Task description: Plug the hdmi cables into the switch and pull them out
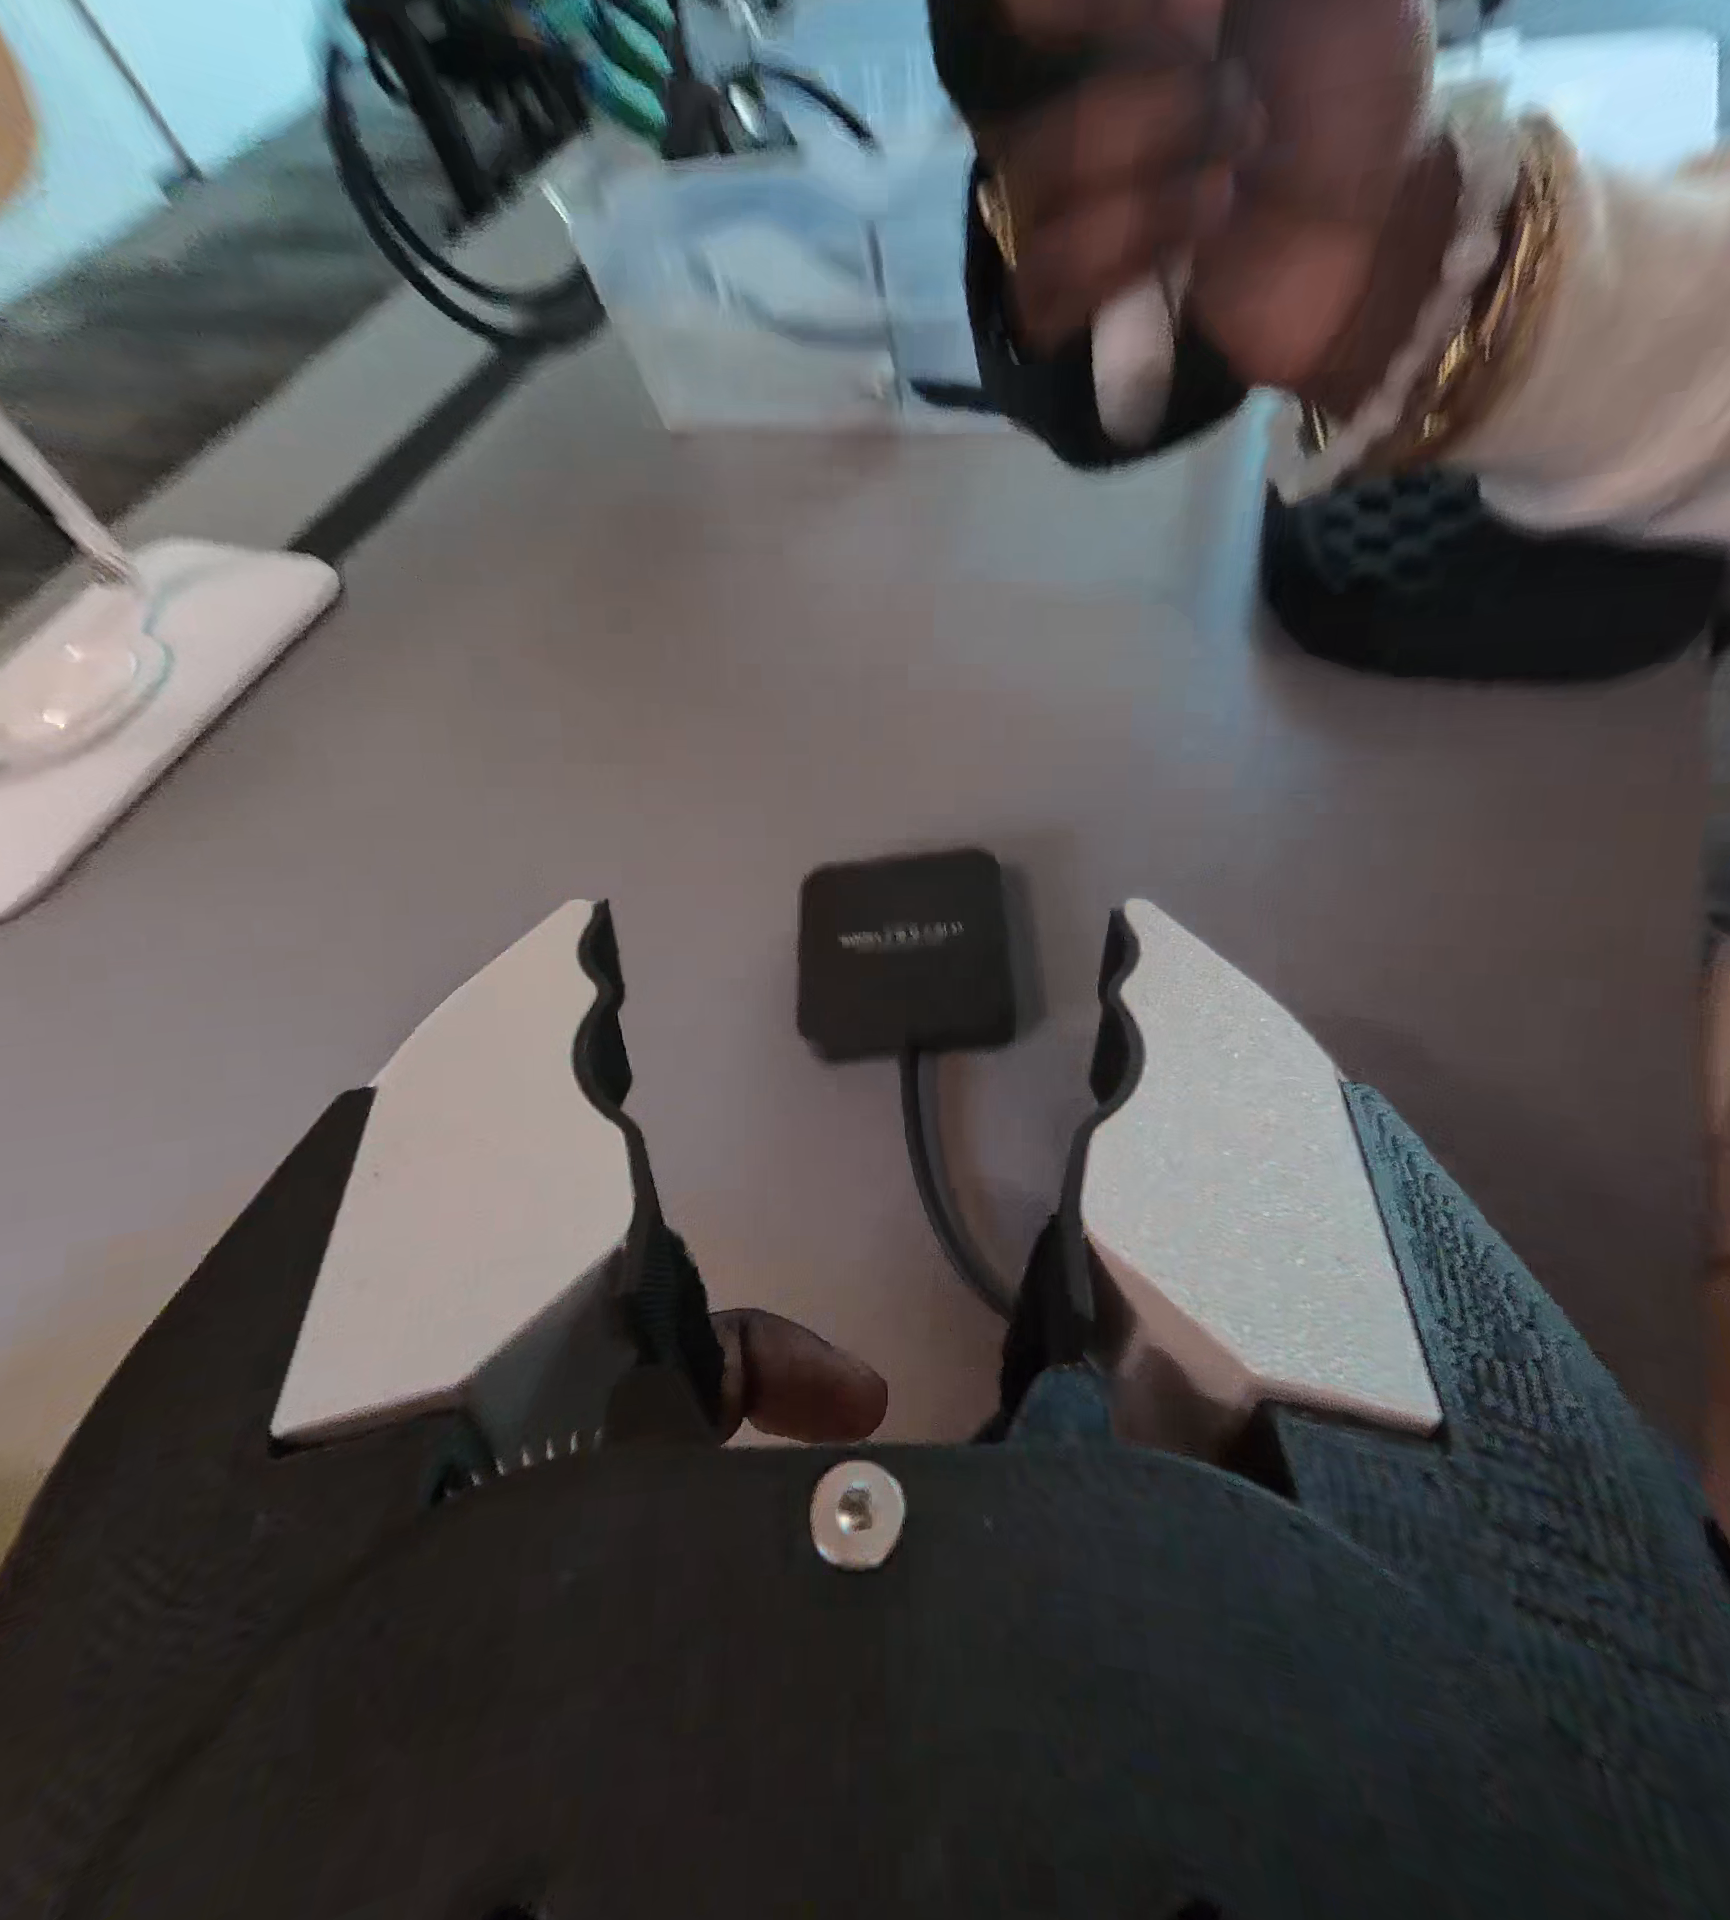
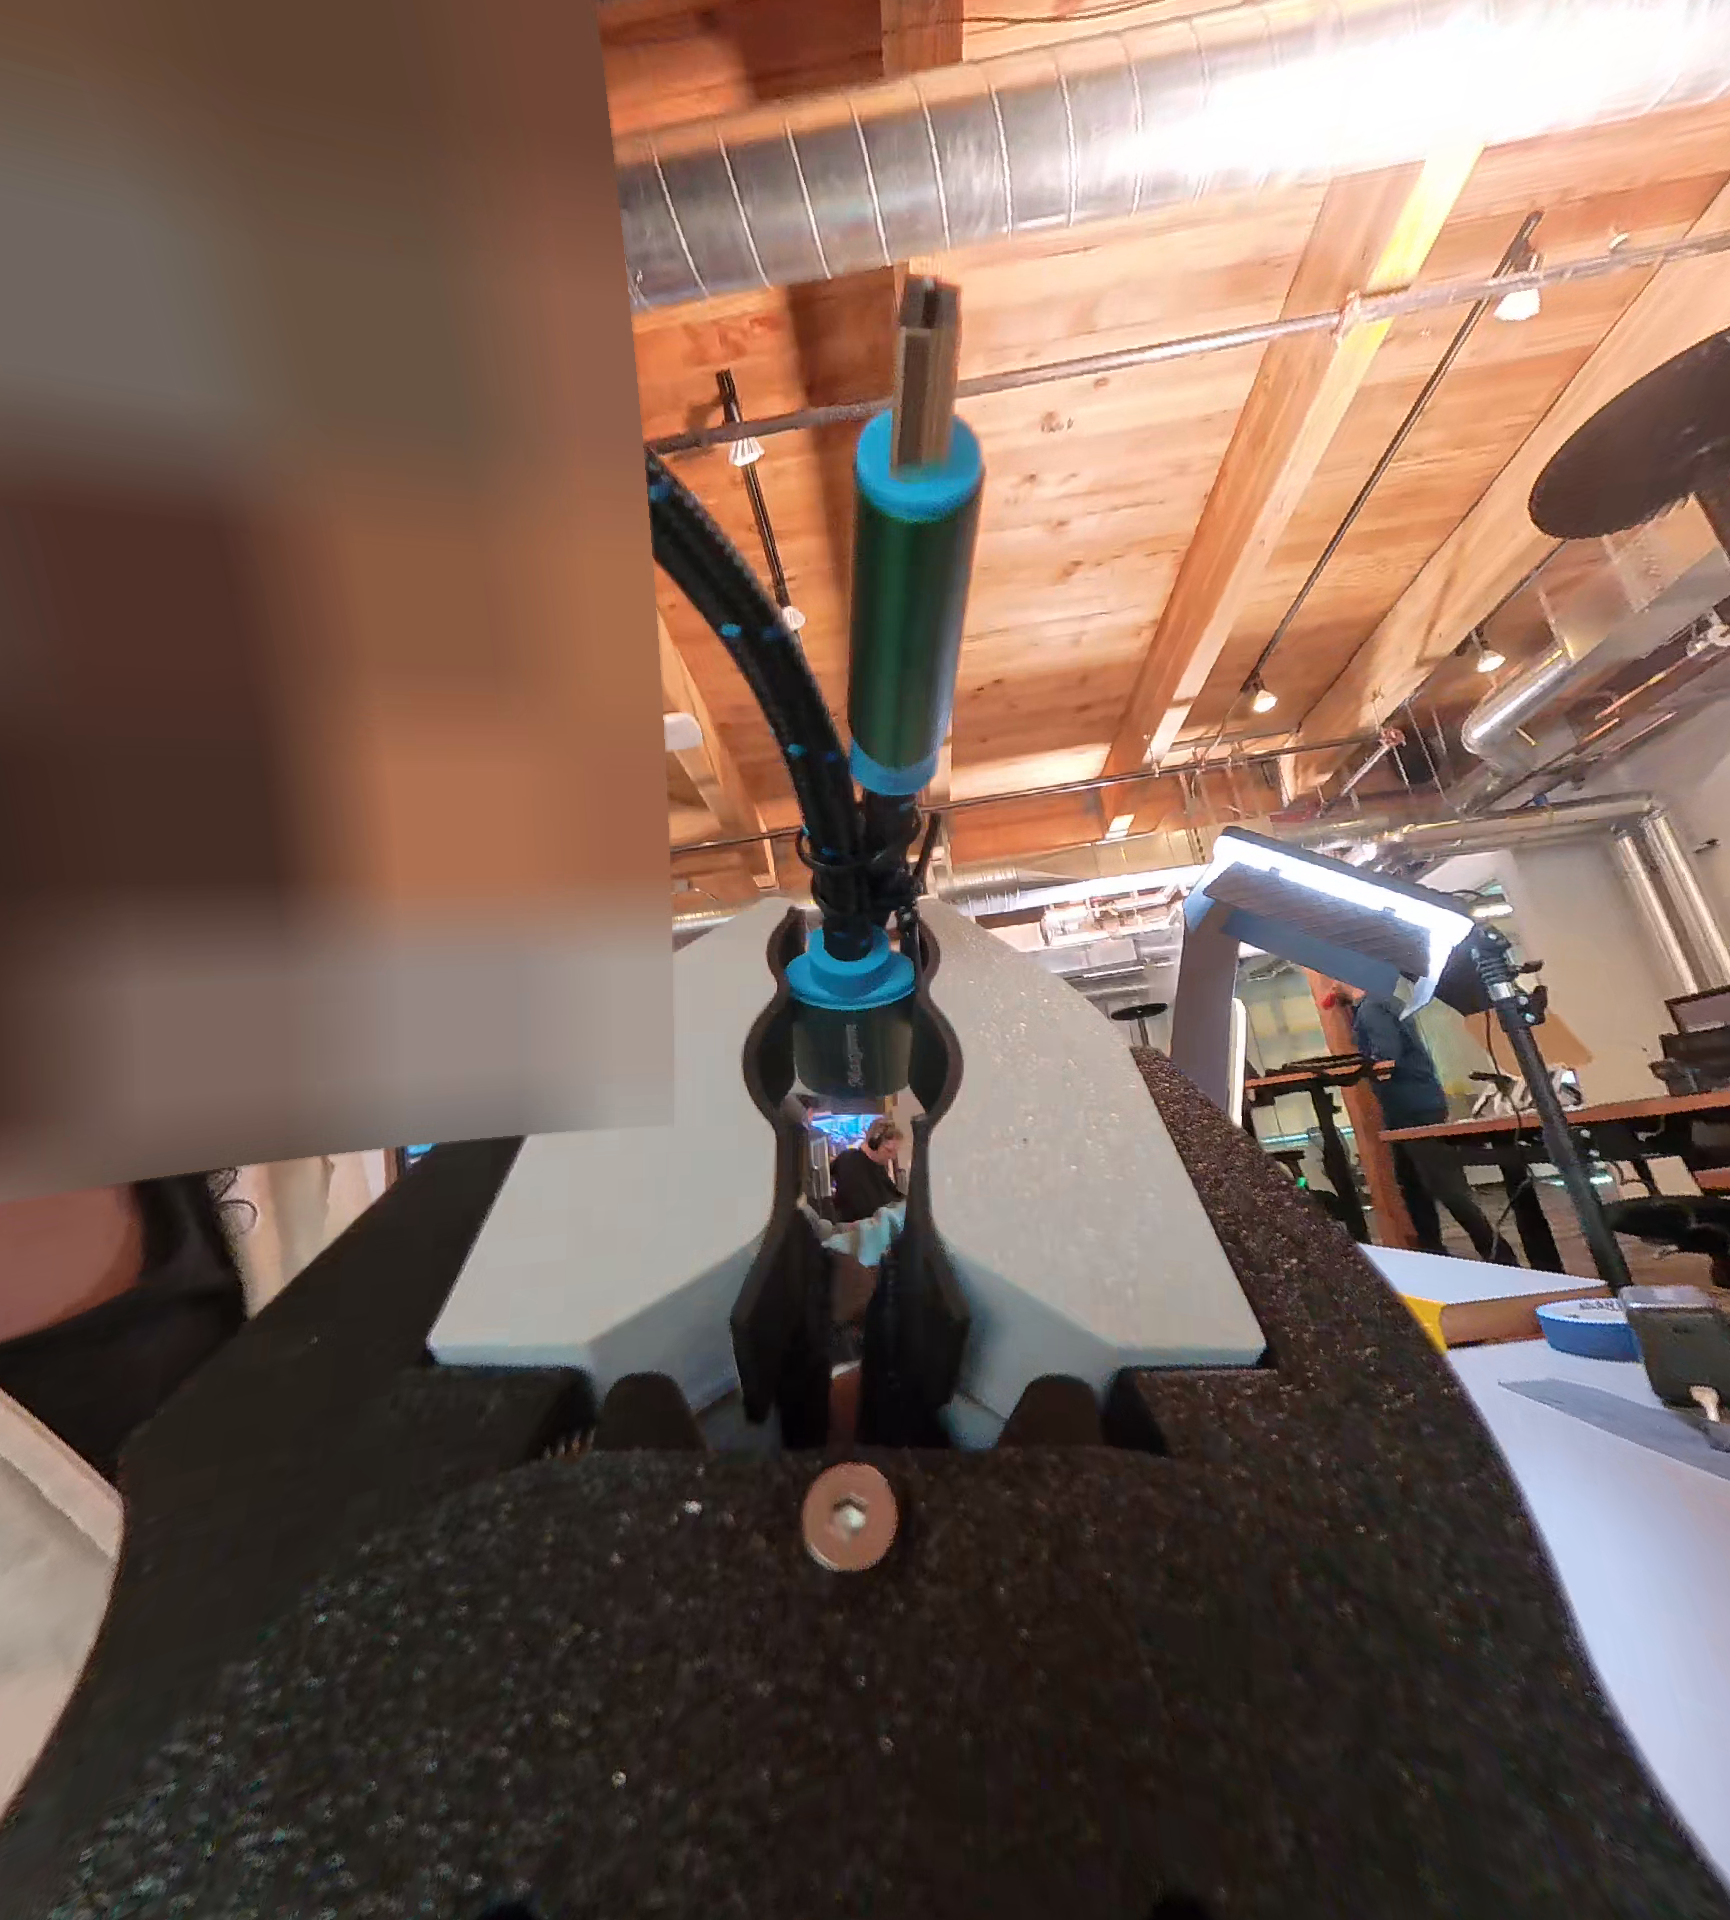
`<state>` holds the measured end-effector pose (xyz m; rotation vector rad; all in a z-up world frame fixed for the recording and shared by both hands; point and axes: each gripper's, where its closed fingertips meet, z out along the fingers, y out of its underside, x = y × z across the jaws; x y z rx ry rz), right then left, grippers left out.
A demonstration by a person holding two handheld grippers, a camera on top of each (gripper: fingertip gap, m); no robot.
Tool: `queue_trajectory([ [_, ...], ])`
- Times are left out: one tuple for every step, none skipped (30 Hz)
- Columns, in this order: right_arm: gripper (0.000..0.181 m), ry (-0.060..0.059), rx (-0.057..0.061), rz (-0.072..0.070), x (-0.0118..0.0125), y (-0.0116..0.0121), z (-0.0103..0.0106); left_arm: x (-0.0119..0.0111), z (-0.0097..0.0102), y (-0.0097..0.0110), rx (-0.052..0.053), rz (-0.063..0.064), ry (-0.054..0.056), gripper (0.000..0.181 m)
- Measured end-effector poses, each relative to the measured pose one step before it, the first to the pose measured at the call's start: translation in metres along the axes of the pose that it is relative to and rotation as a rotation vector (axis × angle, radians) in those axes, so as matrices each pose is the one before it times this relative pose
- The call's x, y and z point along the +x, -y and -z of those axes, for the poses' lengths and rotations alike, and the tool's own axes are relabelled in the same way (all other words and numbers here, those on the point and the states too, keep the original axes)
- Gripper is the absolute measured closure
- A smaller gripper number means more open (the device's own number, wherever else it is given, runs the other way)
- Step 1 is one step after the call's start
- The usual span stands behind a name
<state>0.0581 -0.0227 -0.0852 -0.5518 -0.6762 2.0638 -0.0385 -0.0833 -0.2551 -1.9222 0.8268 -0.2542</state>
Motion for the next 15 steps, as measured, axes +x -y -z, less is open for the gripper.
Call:
queue_trajectory([
  [0.163,0.0001,0.0019,-0.0105,0.00057,0.00006,0.00054,0.00453,-0.00544,-0.00685,-0.0413,-0.0085,-0.0311,0.093],
  [0.163,0.0010,-0.0046,-0.0041,0.00032,-0.00102,0.00024,0.00365,-0.00493,-0.00558,-0.0316,-0.0292,-0.0299,0.094],
  [0.163,0.0009,-0.0082,0.0005,0.00025,-0.00152,0.00001,0.00301,-0.00400,-0.00440,-0.0254,-0.0547,-0.0313,0.099],
  [0.164,0.0012,-0.0097,0.0015,0.00010,-0.00150,-0.00008,0.00175,-0.00310,-0.00379,-0.0273,-0.0719,-0.0315,0.102],
  [0.164,0.0059,-0.0078,-0.0017,-0.00054,-0.00109,-0.00037,0.00007,-0.00242,-0.00409,-0.0383,-0.0810,-0.0313,0.103],
  [0.164,0.0106,-0.0038,-0.0055,-0.00135,-0.00041,-0.00040,-0.00178,-0.00178,-0.00483,-0.0535,-0.0884,-0.0312,0.104],
  [0.164,0.0136,0.0008,-0.0082,-0.00159,0.00035,-0.00023,-0.00429,-0.00128,-0.00430,-0.0587,-0.0932,-0.0275,0.104],
  [0.164,0.0155,0.0065,-0.0088,-0.00179,0.00115,0.00008,-0.00594,-0.00148,-0.00217,-0.0489,-0.0811,-0.0313,0.105],
  [0.164,0.0111,0.0106,-0.0075,-0.00113,0.00162,0.00054,-0.00555,-0.00242,-0.00037,-0.0399,-0.0574,-0.0506,0.105],
  [0.164,0.0053,0.0076,-0.0048,-0.00027,0.00143,0.00065,-0.00535,-0.00348,0.00057,-0.0369,-0.0450,-0.0633,0.105],
  [0.164,0.0009,0.0032,-0.0009,0.00011,0.00108,0.00082,-0.00617,-0.00412,0.00126,-0.0304,-0.0522,-0.0577,0.106],
  [0.164,0.0010,0.0010,0.0010,0.00011,0.00115,0.00102,-0.00400,-0.00451,0.00077,-0.0267,-0.0708,-0.0622,0.109],
  [0.164,0.0026,0.0025,0.0010,-0.00004,0.00166,0.00118,-0.00074,-0.00411,-0.00186,-0.0358,-0.0844,-0.0728,0.110],
  [0.164,0.0022,0.0083,0.0000,0.00000,0.00273,0.00140,-0.00143,-0.00315,-0.00433,-0.0454,-0.0805,-0.0582,0.109],
  [0.164,-0.0003,0.0147,-0.0020,0.00045,0.00399,0.00151,-0.00125,-0.00243,-0.00466,-0.0392,-0.0718,-0.0463,0.108],
])
